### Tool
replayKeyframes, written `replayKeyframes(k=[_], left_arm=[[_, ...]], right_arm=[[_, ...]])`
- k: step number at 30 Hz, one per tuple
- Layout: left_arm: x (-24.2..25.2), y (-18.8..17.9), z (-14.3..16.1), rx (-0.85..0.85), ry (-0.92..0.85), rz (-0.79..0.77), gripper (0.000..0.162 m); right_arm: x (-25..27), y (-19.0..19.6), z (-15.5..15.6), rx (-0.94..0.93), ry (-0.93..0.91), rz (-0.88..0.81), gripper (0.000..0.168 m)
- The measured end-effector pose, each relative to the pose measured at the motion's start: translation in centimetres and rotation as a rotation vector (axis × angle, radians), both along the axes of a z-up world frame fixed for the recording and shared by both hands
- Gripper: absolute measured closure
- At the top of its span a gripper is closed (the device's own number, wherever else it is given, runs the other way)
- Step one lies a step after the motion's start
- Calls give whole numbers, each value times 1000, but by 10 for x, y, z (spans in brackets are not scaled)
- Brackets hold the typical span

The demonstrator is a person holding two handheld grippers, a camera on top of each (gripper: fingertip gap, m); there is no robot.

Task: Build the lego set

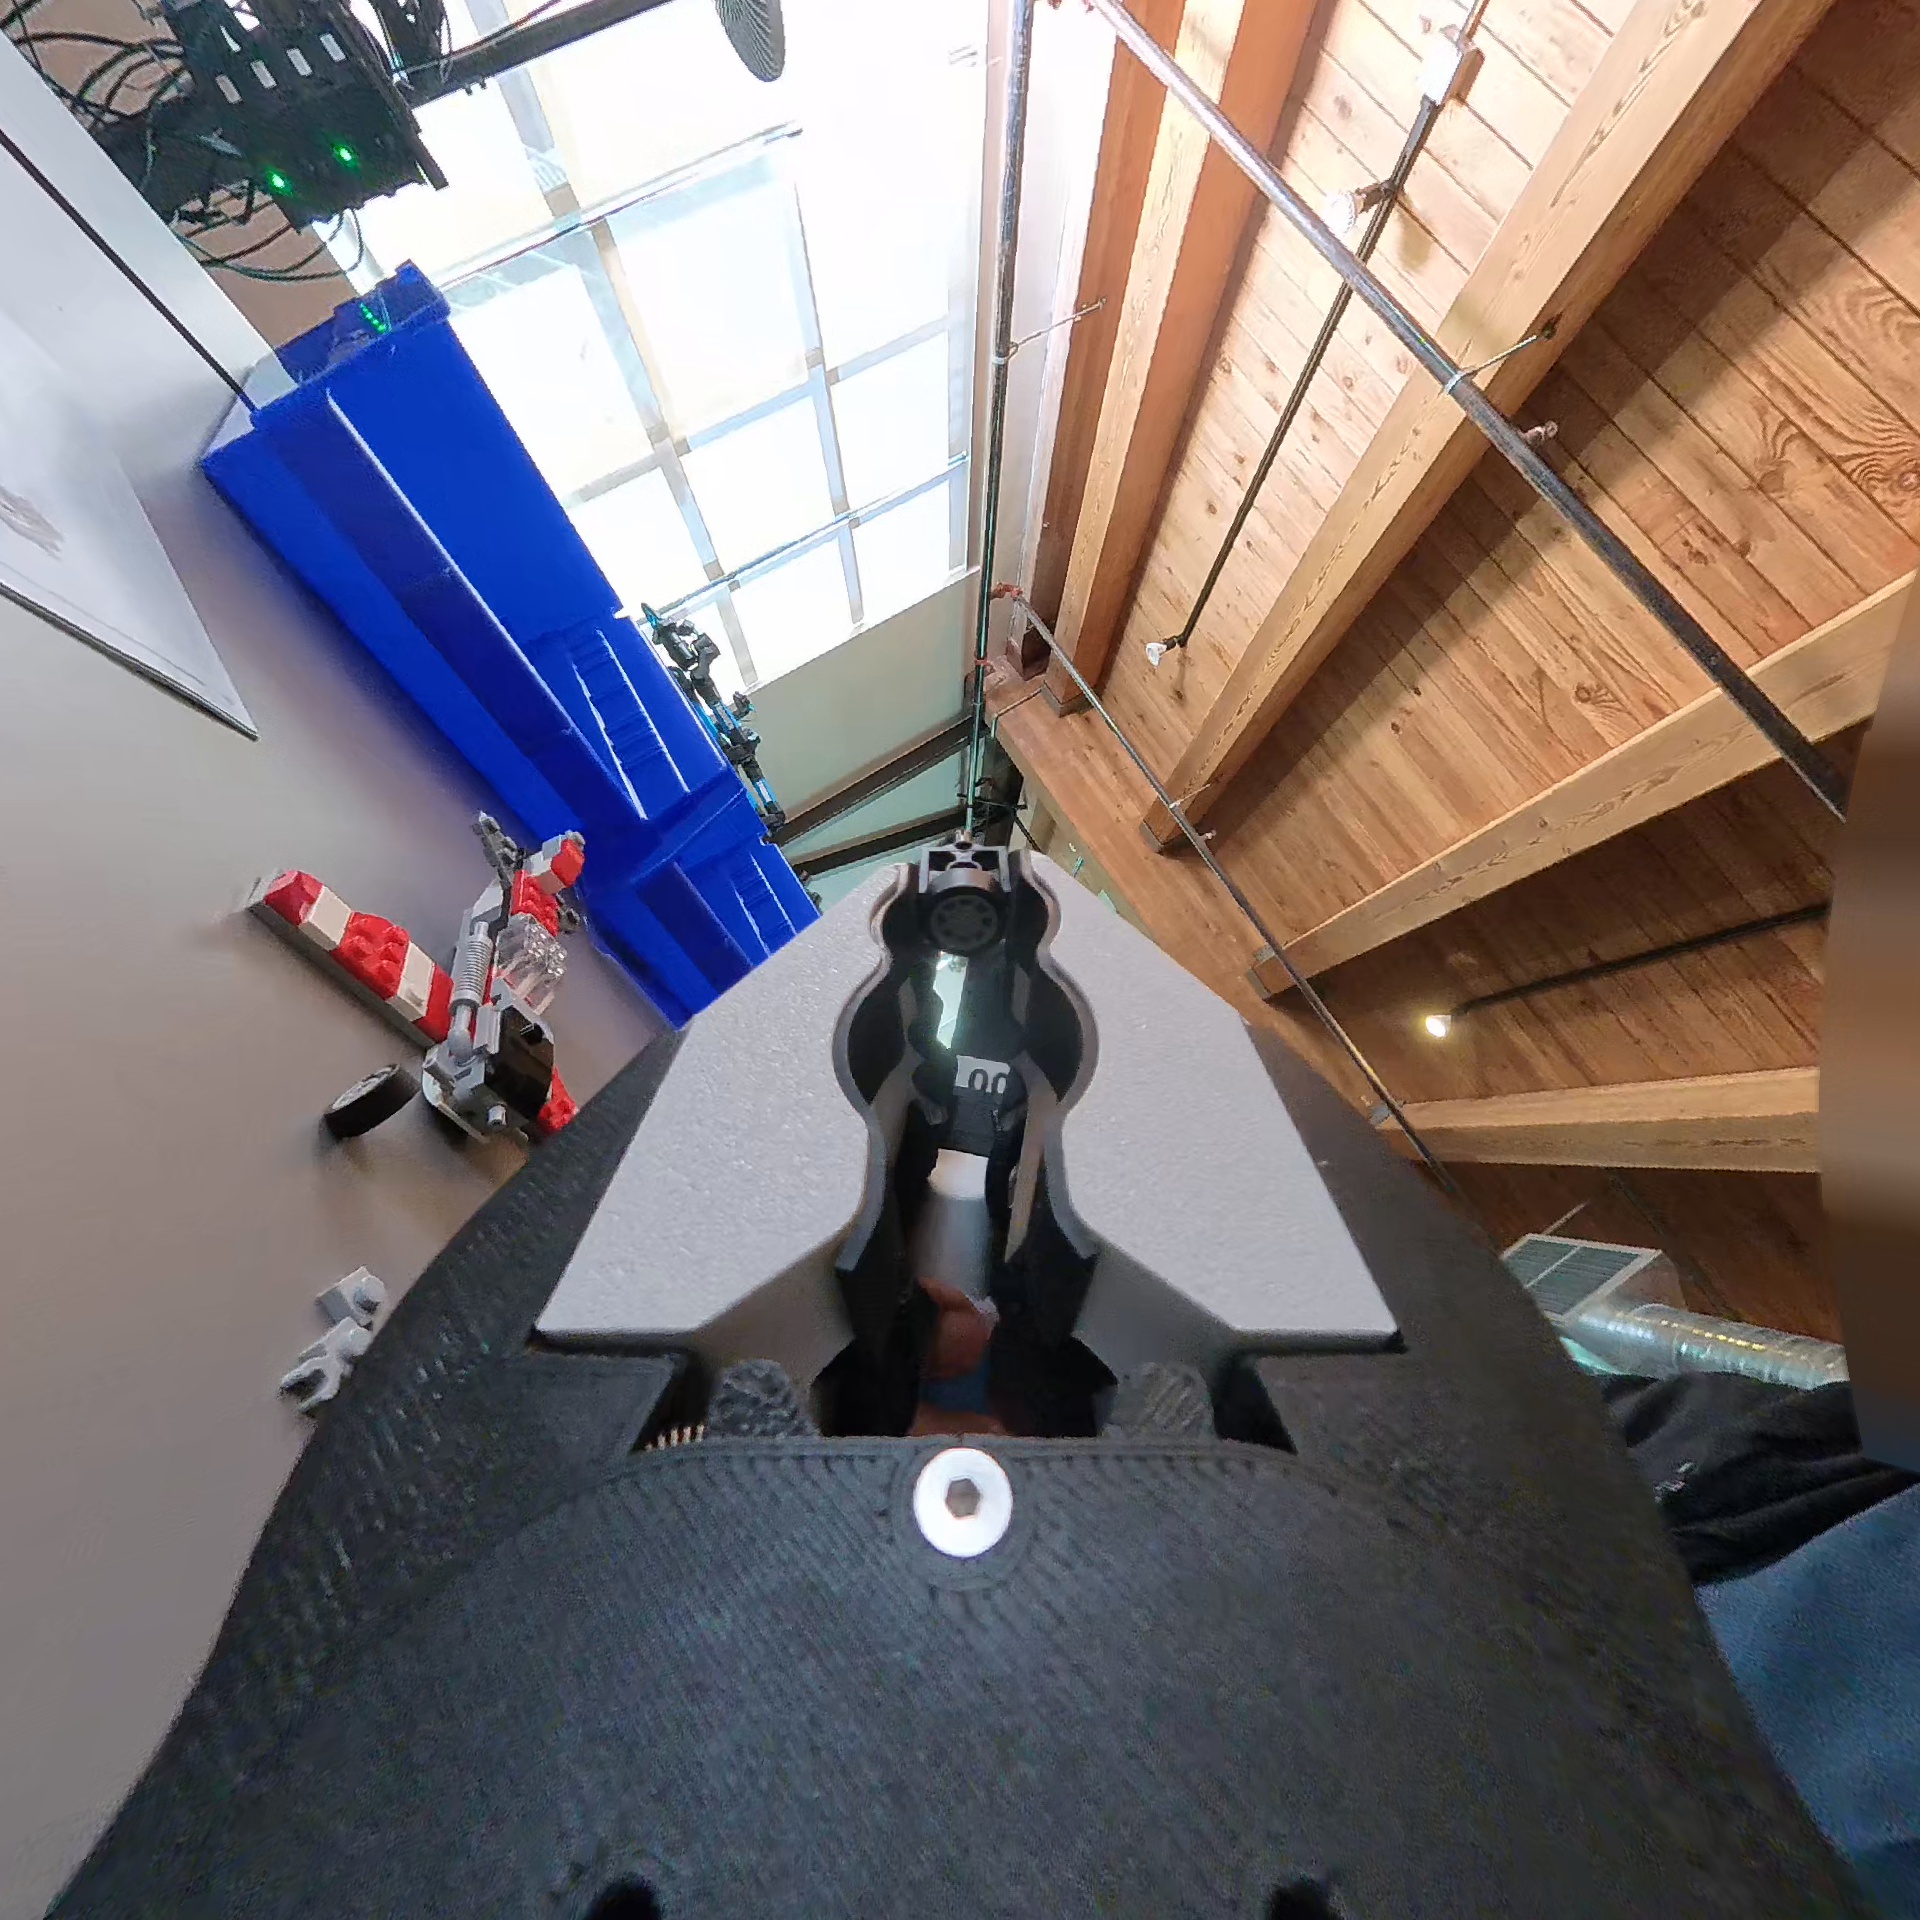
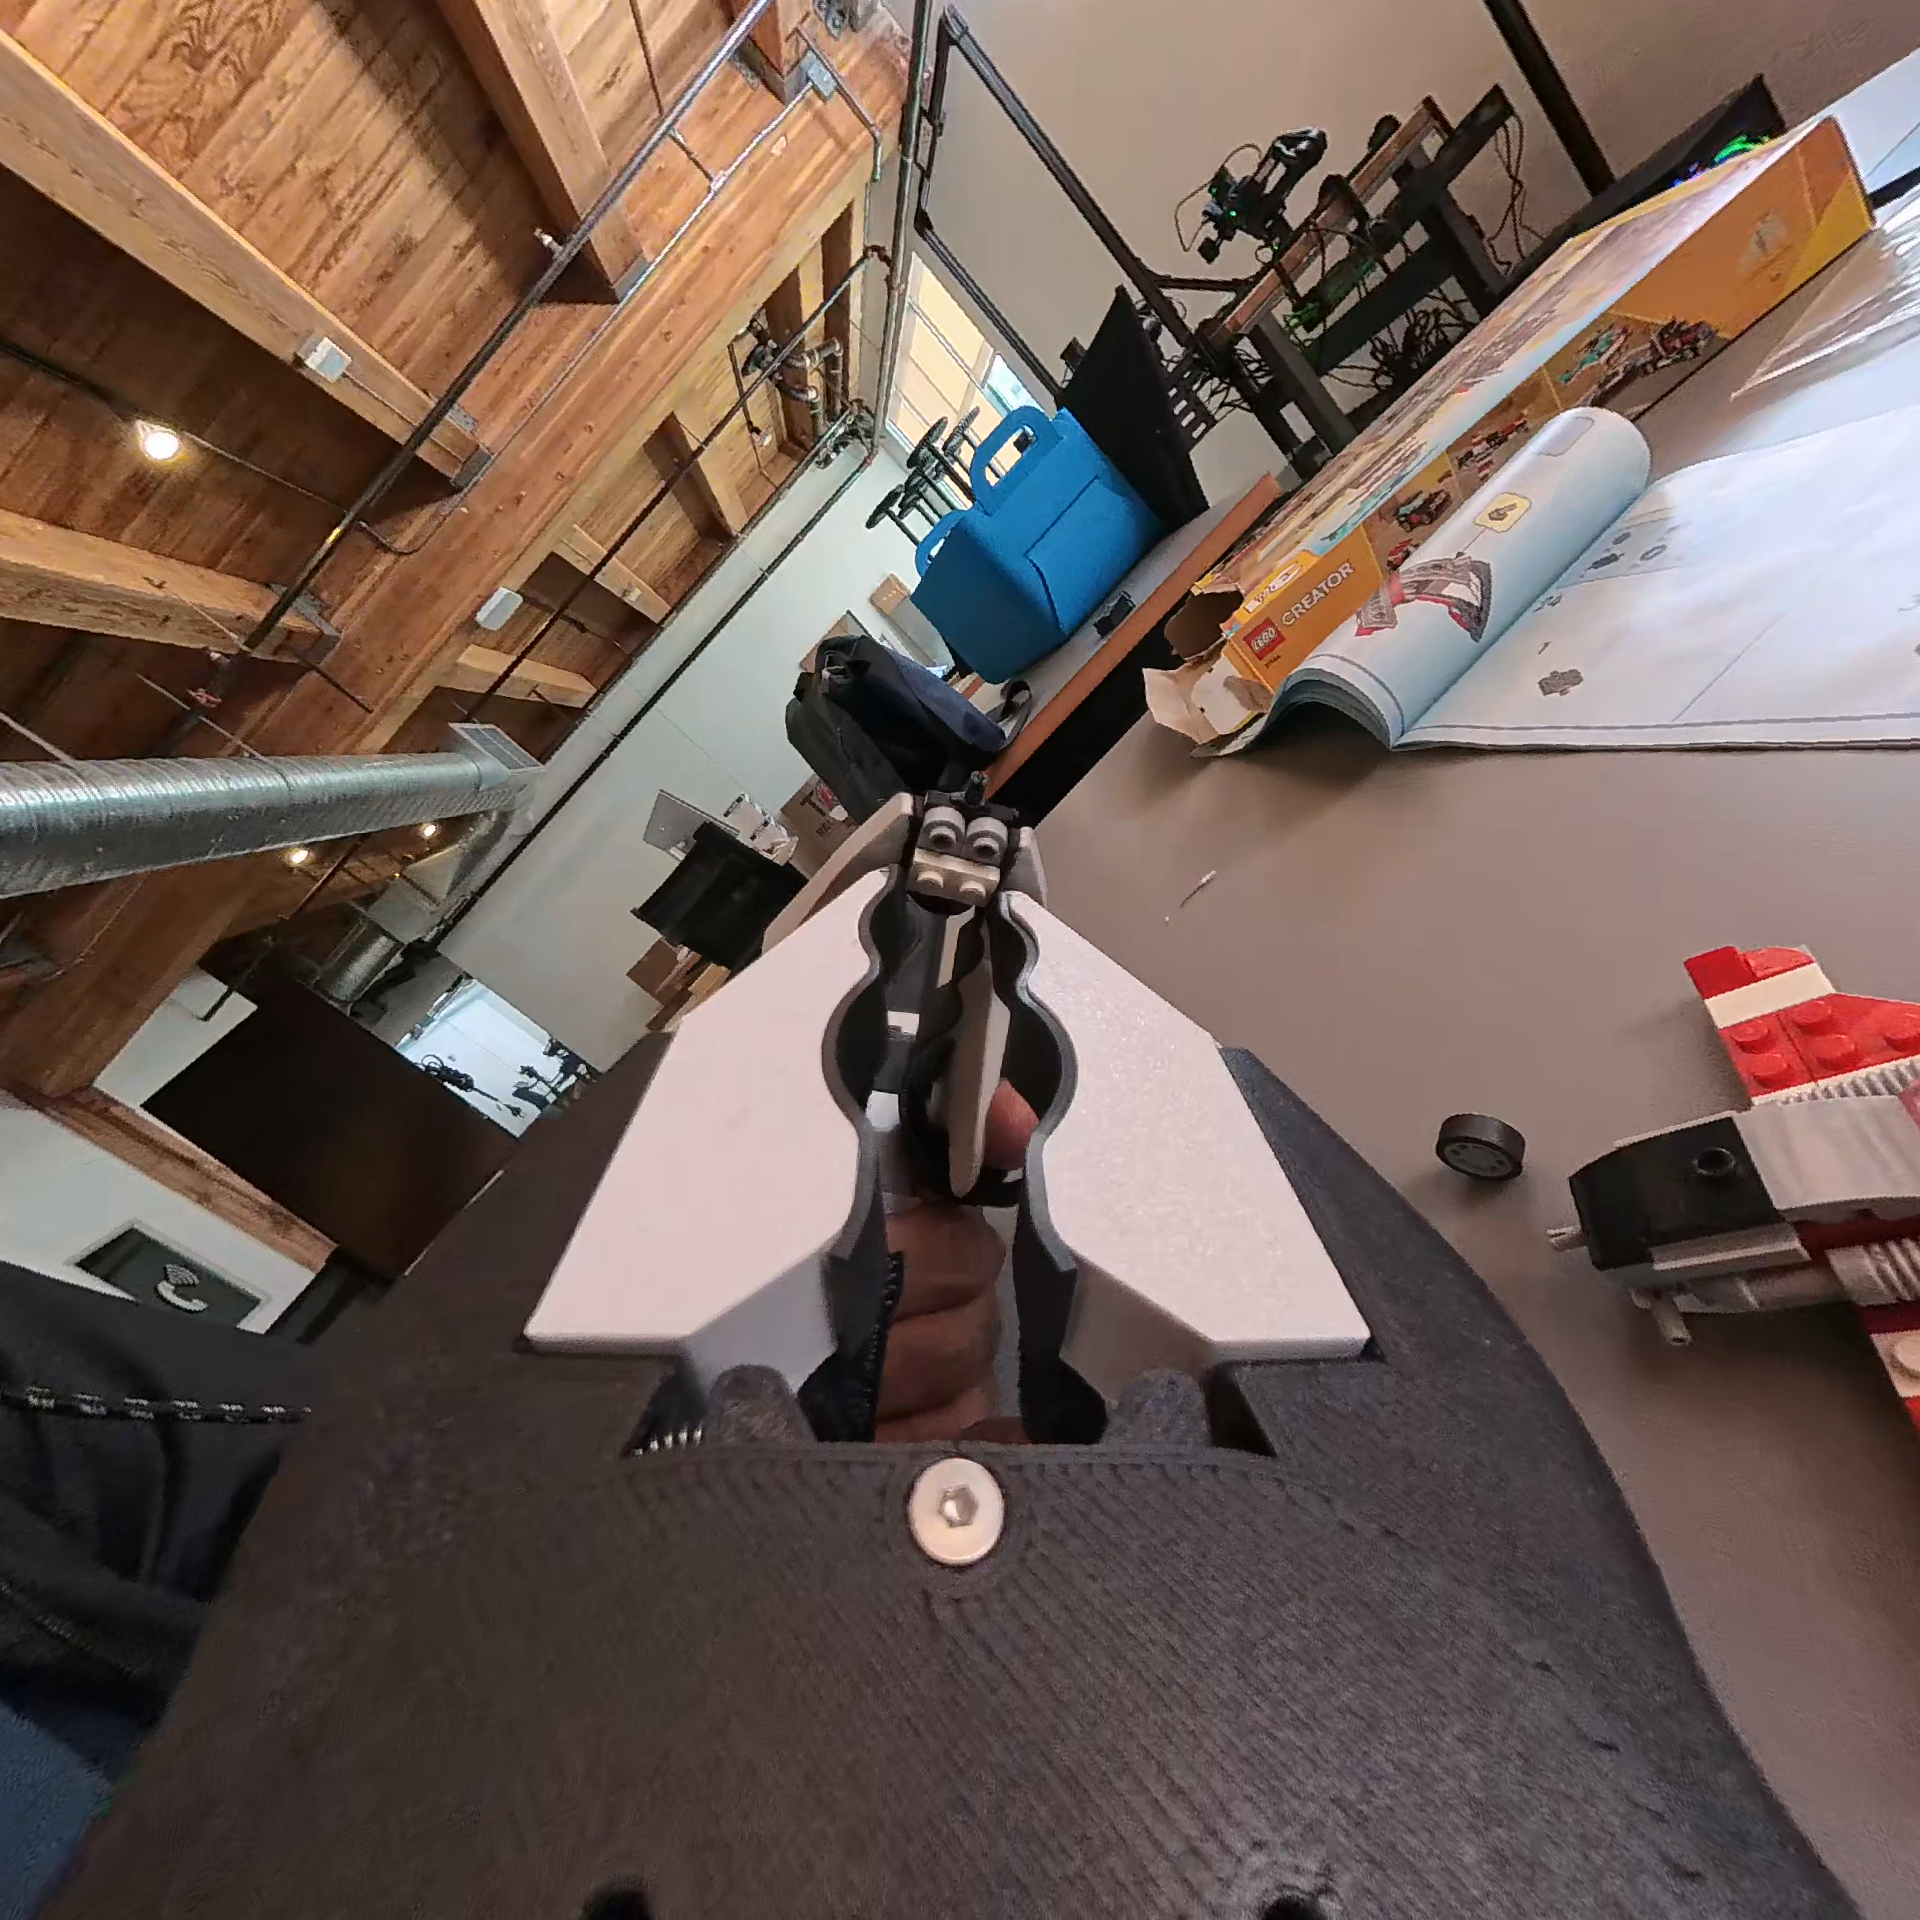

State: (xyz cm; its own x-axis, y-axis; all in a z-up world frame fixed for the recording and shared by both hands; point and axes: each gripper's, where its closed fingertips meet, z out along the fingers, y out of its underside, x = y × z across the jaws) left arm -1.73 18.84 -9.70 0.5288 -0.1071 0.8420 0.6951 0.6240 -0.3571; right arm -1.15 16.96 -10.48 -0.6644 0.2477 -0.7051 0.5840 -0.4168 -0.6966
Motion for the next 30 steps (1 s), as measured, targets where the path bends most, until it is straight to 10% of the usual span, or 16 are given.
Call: replayKeyframes(k=[19,30], left_arm=[[-4,-1,-8,114,-141,-40,143],[-16,-8,-30,68,-287,6,143]], right_arm=[[0,0,-7,1,-13,30,152],[2,9,-44,390,13,13,152]])
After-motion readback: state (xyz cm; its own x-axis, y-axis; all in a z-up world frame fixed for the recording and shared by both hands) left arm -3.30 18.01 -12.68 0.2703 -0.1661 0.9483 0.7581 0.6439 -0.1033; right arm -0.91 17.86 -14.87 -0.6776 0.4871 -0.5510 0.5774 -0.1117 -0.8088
